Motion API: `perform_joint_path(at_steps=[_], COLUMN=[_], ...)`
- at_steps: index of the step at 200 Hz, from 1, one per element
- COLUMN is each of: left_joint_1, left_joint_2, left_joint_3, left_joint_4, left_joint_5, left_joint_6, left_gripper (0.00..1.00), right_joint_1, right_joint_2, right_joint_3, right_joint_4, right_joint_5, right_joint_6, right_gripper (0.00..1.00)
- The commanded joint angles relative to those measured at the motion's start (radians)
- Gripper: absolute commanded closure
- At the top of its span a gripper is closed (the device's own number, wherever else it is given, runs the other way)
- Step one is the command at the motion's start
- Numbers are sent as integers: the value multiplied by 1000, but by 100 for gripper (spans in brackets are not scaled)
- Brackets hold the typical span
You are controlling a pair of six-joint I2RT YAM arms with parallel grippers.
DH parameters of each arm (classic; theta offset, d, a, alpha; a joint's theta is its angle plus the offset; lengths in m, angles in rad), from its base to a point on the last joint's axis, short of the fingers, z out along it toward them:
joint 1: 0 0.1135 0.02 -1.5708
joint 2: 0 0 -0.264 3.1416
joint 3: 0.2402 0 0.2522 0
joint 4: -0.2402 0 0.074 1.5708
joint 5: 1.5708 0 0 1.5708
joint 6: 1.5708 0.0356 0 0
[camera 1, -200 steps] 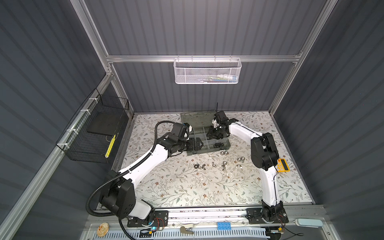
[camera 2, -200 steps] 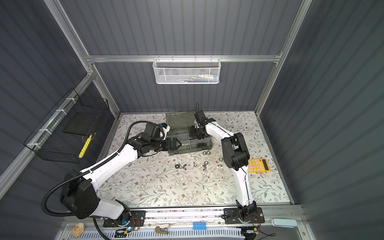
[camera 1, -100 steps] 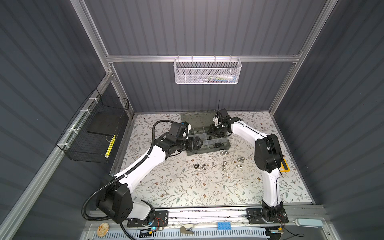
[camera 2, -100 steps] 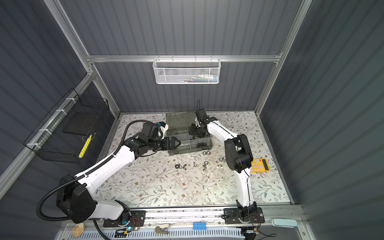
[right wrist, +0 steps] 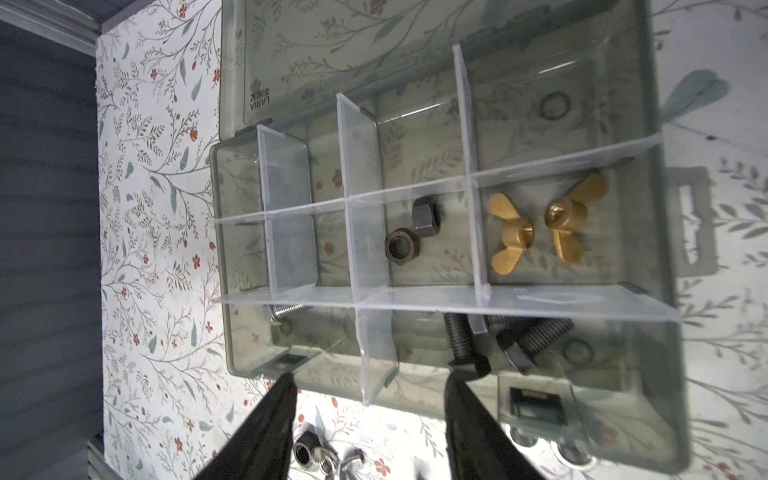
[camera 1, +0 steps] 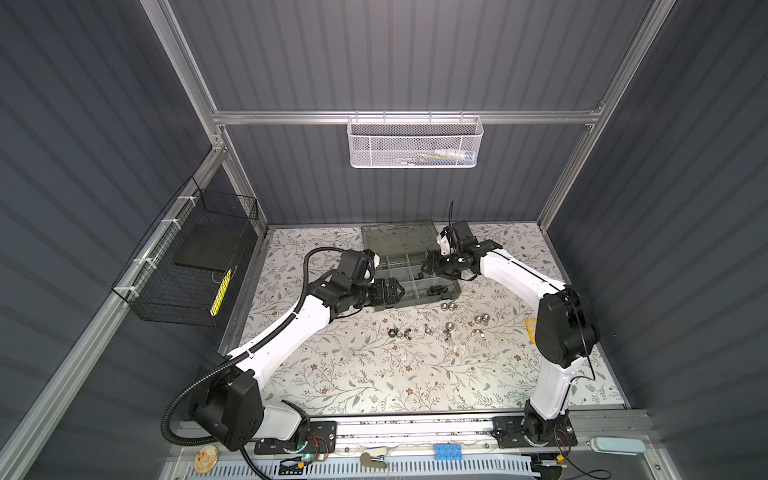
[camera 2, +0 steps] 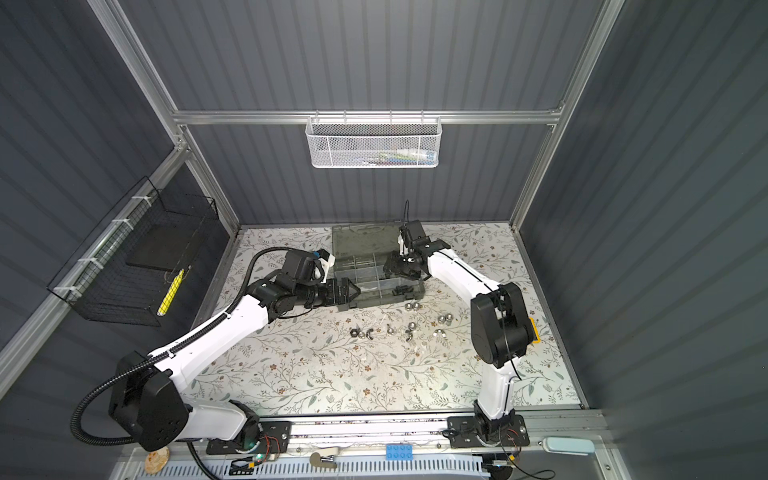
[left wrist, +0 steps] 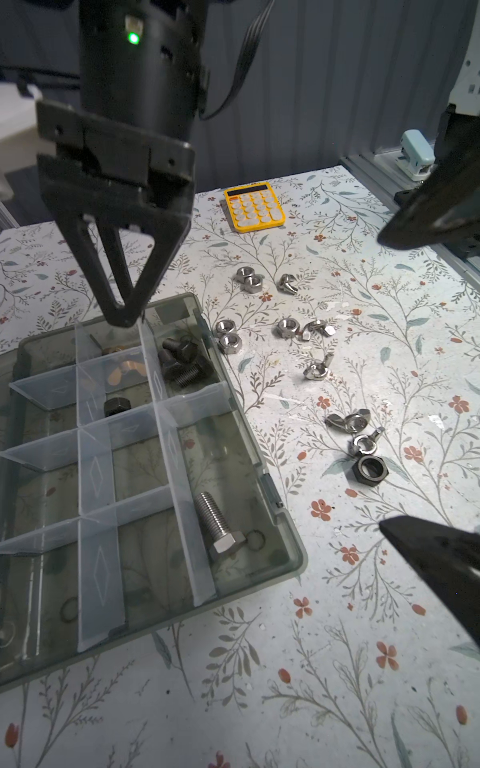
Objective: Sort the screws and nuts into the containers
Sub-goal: 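Draw the right gripper back from the box while left lowers toward black hex nut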
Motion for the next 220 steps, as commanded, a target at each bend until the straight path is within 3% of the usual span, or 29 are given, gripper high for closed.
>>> perform_joint_path(at_steps=[1, 64, 101, 133, 180, 220], left_joint_1=[6, 6, 5, 5, 4, -12], left_joint_2=[-25, -22, -31, -38, -20, 13], left_joint_3=[-12, -66, -102, -146, -229, -285], left_joint_4=[-34, -76, -79, -61, 7, 70], left_joint_5=[-5, -31, -27, -26, -35, -53], left_joint_6=[-28, -47, -64, -79, -61, -43], left_gripper=[0, 0, 0, 0, 0, 15], right_joint_1=[5, 8, 33, 82, 235, 344], right_joint_2=[-93, -369, -525, -623, -709, -692], right_joint_3=[-84, -358, -485, -593, -790, -892], right_joint_4=[38, 97, 145, 215, 435, 645], right_joint_5=[36, 78, 107, 122, 245, 351], right_joint_6=[-25, -55, -93, -163, -281, -349], right_gripper=[38, 20, 1, 1, 1, 1])
